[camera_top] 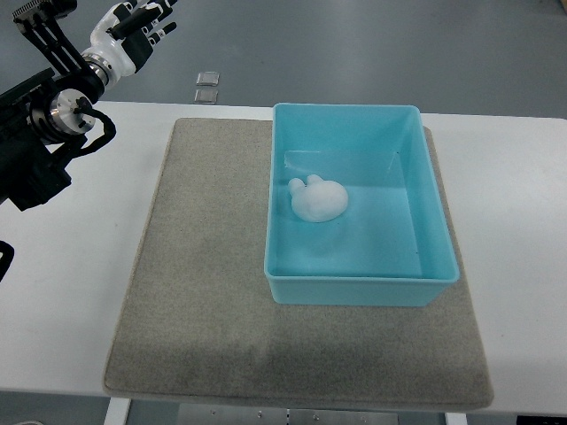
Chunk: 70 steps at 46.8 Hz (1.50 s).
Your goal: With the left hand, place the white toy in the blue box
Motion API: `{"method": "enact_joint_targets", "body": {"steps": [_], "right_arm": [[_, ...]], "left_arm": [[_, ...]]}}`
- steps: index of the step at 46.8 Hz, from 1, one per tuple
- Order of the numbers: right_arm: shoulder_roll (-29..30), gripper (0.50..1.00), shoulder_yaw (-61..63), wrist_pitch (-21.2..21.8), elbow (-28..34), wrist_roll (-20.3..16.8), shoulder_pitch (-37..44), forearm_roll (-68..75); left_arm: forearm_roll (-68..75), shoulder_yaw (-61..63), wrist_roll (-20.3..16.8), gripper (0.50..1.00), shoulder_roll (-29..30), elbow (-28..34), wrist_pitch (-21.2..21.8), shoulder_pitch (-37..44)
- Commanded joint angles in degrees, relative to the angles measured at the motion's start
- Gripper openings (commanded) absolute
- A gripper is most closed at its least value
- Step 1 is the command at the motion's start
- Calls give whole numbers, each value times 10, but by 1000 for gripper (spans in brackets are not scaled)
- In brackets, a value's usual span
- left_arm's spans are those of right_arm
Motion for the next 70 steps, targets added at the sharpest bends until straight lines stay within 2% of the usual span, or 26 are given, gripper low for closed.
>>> {"method": "enact_joint_targets", "body": {"steps": [1, 8, 10, 23, 64, 70], "right_arm": [[0, 936, 0, 0, 0, 0, 0, 0], [0, 936, 0, 0, 0, 0, 0, 0], [0, 936, 0, 0, -1, 0, 0, 0], [0, 936, 0, 0, 0, 0, 0, 0], [0, 936, 2, 5, 0, 0, 0, 0], [0, 936, 2, 18, 37, 0, 0, -3]], "left_arm": [[0, -3, 0, 960, -2, 0, -21, 5], [1, -7, -8, 966, -10, 0, -43, 14], [2, -7, -16, 981, -12, 1, -45, 15], [1, -8, -35, 990, -30, 1, -39, 38], [2, -18, -35, 992, -51, 18, -34, 48], [1, -18, -35, 992, -51, 19, -34, 51]]}}
